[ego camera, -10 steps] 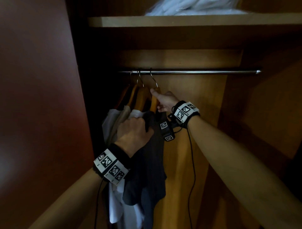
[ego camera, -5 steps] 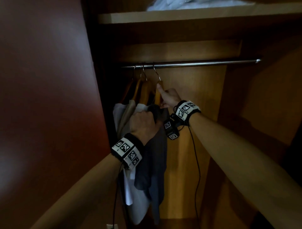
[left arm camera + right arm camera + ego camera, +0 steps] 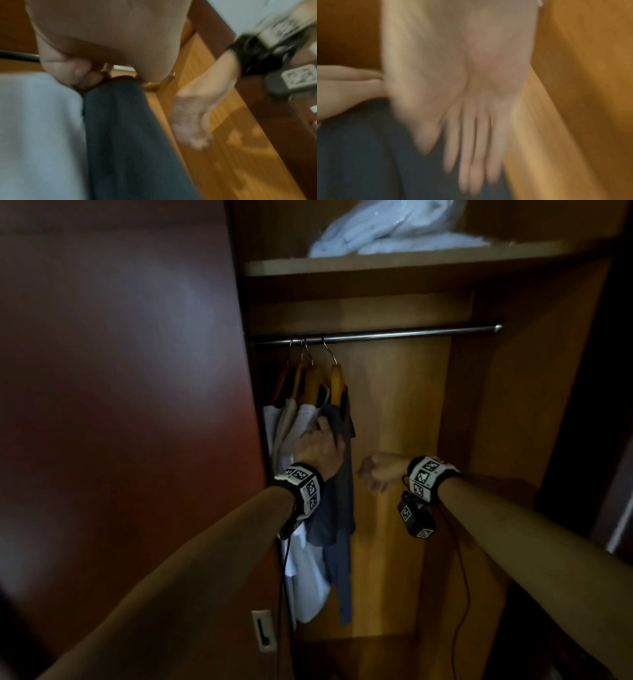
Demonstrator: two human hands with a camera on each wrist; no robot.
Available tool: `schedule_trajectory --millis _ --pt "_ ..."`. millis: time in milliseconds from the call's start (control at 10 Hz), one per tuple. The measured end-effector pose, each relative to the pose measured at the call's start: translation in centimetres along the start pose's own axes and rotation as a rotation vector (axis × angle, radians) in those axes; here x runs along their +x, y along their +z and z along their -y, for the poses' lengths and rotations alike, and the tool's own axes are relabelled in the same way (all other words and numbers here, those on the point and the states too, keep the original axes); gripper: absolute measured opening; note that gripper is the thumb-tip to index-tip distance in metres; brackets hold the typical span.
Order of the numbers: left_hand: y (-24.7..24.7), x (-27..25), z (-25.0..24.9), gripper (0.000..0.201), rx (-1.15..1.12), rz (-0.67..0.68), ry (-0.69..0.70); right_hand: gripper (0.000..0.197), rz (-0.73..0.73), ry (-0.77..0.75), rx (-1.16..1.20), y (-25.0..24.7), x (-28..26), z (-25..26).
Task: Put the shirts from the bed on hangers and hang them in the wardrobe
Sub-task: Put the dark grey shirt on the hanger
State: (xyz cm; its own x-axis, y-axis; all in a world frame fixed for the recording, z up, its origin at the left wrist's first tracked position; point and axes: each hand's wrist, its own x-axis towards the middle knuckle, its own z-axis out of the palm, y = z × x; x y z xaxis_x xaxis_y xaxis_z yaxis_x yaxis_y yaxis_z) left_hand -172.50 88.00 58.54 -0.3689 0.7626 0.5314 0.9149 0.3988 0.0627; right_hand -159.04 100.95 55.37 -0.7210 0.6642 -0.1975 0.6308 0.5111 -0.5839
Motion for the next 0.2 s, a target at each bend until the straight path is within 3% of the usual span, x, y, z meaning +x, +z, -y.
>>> schedule_trajectory --millis 100,200 --pt "-1.6 -4.1 -0.7 0.063 -0.044 0.021 -0.039 0.03 0.209 0.063 -0.338 1.5 -5.2 0.2" --pt "-2.9 -8.2 -0.4 0.057 -0.039 0.138 -0.115 0.034 0.039 -0.015 -0.595 1.7 -9.8 0.0"
